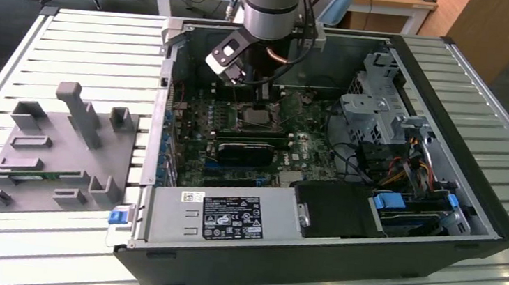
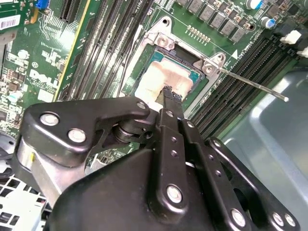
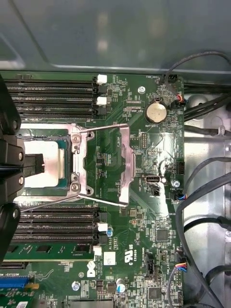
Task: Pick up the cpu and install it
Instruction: 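Close the cpu cover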
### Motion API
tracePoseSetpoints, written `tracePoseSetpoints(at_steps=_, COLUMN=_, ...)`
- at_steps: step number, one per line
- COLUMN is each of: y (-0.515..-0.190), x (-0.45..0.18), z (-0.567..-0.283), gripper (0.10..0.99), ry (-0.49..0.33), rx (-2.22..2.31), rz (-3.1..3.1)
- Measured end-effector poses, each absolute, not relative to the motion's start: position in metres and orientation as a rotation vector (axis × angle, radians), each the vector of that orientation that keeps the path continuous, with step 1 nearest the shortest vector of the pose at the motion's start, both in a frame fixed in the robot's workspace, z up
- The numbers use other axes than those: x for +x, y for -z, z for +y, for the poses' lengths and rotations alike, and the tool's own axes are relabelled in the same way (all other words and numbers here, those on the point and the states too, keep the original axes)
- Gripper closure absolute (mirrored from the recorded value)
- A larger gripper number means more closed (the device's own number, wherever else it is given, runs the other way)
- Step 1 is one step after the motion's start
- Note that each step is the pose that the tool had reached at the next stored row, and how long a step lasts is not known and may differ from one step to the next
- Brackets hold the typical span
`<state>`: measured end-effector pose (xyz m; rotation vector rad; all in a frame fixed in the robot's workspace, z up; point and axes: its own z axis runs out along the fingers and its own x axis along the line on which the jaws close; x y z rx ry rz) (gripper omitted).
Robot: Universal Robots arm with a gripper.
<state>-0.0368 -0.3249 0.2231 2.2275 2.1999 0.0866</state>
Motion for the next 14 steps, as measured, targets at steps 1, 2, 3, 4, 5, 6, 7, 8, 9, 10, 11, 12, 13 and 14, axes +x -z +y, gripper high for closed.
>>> tracePoseSetpoints(at_steps=1, y=-0.224, x=-0.037, z=-0.325, gripper=0.980, ry=-0.086, rx=2.228, rz=2.200)
tracePoseSetpoints(at_steps=2, y=-0.226, x=-0.037, z=-0.325, gripper=0.980, ry=-0.087, rx=2.227, rz=2.200)
tracePoseSetpoints(at_steps=3, y=-0.227, x=-0.037, z=-0.325, gripper=0.980, ry=-0.087, rx=2.227, rz=2.200)
tracePoseSetpoints(at_steps=4, y=-0.228, x=-0.037, z=-0.325, gripper=0.980, ry=-0.087, rx=2.227, rz=2.200)
tracePoseSetpoints(at_steps=5, y=-0.229, x=-0.037, z=-0.325, gripper=0.980, ry=-0.087, rx=2.227, rz=2.200)
tracePoseSetpoints(at_steps=6, y=-0.230, x=-0.037, z=-0.325, gripper=0.980, ry=-0.087, rx=2.228, rz=2.200)
tracePoseSetpoints(at_steps=7, y=-0.230, x=-0.037, z=-0.325, gripper=0.980, ry=-0.087, rx=2.227, rz=2.200)
tracePoseSetpoints(at_steps=8, y=-0.231, x=-0.037, z=-0.325, gripper=0.980, ry=-0.087, rx=2.227, rz=2.200)
tracePoseSetpoints(at_steps=9, y=-0.232, x=-0.037, z=-0.325, gripper=0.980, ry=-0.086, rx=2.227, rz=2.200)
tracePoseSetpoints(at_steps=10, y=-0.233, x=-0.037, z=-0.325, gripper=0.980, ry=-0.086, rx=2.227, rz=2.200)
tracePoseSetpoints(at_steps=11, y=-0.233, x=-0.037, z=-0.325, gripper=0.980, ry=-0.086, rx=2.227, rz=2.200)
tracePoseSetpoints(at_steps=12, y=-0.234, x=-0.037, z=-0.325, gripper=0.980, ry=-0.086, rx=2.227, rz=2.200)
tracePoseSetpoints(at_steps=13, y=-0.235, x=-0.037, z=-0.325, gripper=0.980, ry=-0.086, rx=2.227, rz=2.200)
tracePoseSetpoints(at_steps=14, y=-0.236, x=-0.037, z=-0.325, gripper=0.980, ry=-0.087, rx=2.227, rz=2.200)
